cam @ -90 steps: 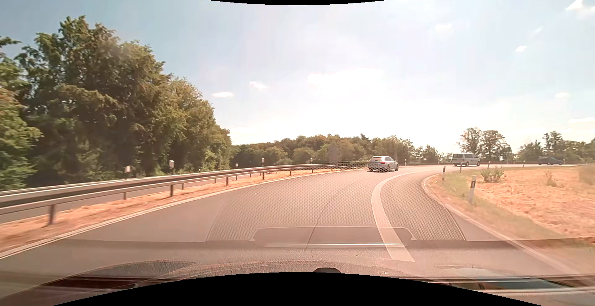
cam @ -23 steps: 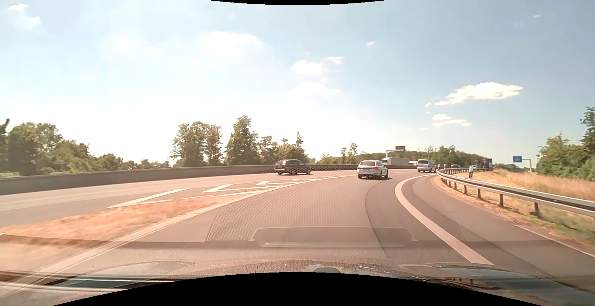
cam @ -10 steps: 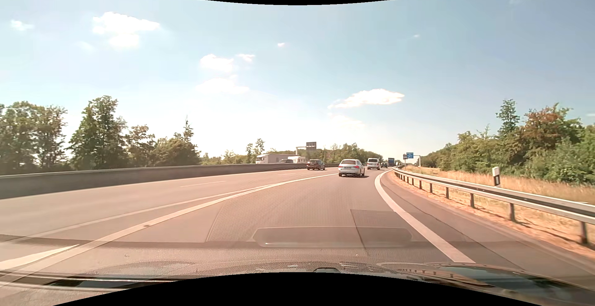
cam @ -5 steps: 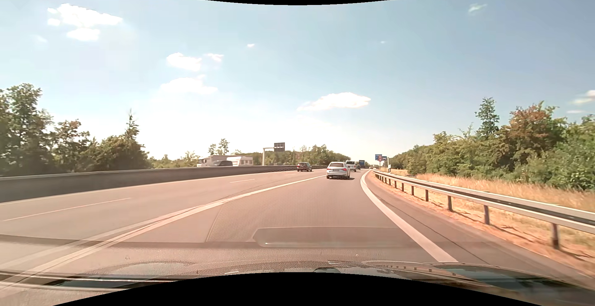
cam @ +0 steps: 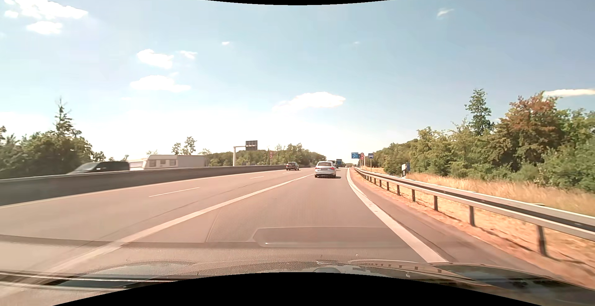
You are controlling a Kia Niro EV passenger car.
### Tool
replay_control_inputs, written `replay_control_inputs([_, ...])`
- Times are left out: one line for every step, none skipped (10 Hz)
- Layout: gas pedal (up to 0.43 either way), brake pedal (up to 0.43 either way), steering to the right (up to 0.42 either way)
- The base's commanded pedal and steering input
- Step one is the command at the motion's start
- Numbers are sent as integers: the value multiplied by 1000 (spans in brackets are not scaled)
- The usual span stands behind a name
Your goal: Follow the waypoints while adhering to traffic rules and regulations
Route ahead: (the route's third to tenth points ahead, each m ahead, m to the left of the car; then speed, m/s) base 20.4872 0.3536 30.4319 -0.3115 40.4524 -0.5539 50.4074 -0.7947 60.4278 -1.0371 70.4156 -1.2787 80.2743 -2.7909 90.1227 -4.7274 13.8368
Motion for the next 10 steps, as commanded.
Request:
replay_control_inputs([299, 0, 50])
replay_control_inputs([299, 0, 39])
replay_control_inputs([299, 0, 32])
replay_control_inputs([299, 0, 30])
replay_control_inputs([299, 0, 29])
replay_control_inputs([299, 0, 28])
replay_control_inputs([311, 0, 28])
replay_control_inputs([311, 0, 28])
replay_control_inputs([319, 0, 27])
replay_control_inputs([319, 0, 24])
